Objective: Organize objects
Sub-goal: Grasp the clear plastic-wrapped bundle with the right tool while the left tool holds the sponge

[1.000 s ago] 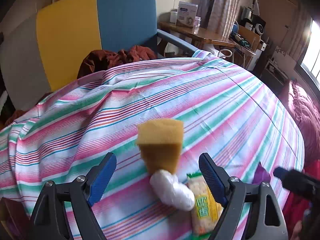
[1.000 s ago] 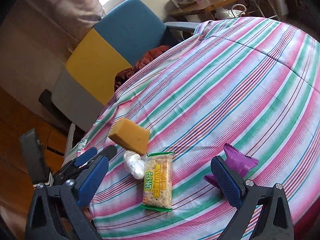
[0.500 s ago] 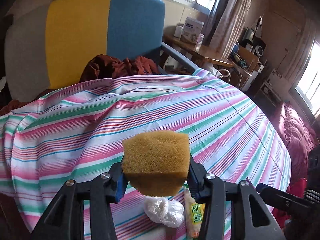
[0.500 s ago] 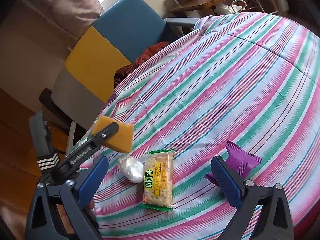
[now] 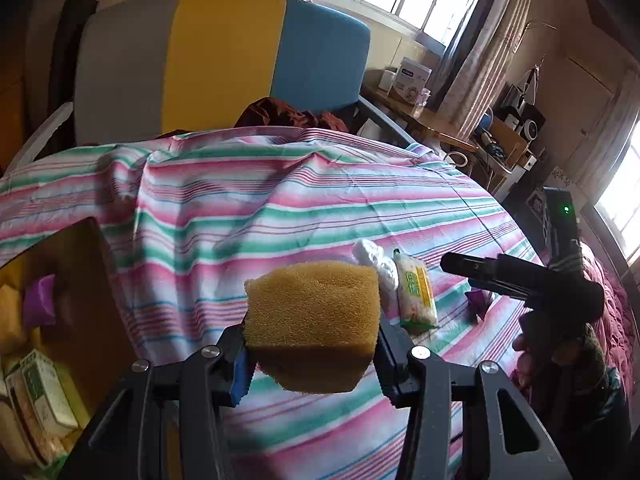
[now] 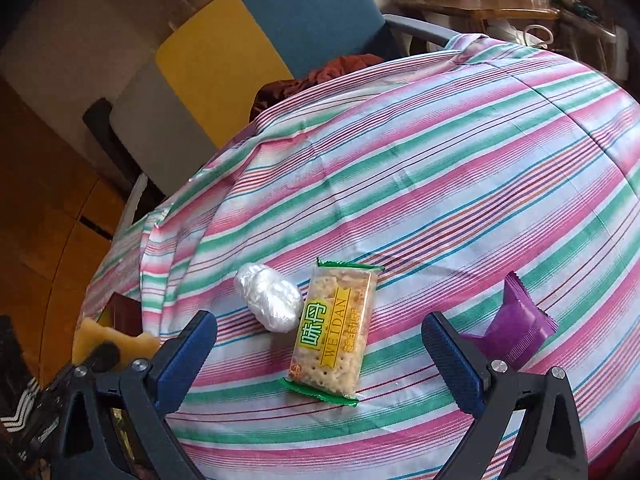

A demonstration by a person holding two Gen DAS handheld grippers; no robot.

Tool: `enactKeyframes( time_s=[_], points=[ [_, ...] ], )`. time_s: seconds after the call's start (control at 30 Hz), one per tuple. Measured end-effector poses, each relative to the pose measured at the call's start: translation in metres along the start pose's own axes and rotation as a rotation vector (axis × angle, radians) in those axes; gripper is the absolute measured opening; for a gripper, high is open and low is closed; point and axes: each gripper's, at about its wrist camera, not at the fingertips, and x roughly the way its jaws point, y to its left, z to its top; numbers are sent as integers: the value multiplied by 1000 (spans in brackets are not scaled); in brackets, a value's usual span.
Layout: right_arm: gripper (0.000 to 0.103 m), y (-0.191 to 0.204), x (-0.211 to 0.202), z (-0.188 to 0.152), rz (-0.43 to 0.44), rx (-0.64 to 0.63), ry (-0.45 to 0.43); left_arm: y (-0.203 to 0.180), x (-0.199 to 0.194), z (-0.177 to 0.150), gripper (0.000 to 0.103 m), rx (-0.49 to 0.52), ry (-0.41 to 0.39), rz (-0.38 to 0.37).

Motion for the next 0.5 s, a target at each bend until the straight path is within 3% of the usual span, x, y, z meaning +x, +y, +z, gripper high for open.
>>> enactKeyframes(
  time_s=[0.13, 0.37, 0.5],
  points=[
    [103, 15, 9, -7, -47, -96, 20, 16, -26, -20, 50, -37, -9, -7],
    [82, 48, 37, -16, -76, -243, 103, 42, -62, -47, 50, -101, -25, 1],
    [79, 67, 56, -8, -119, -310, 120, 51, -78, -60, 50, -119, -41, 11]
  ],
)
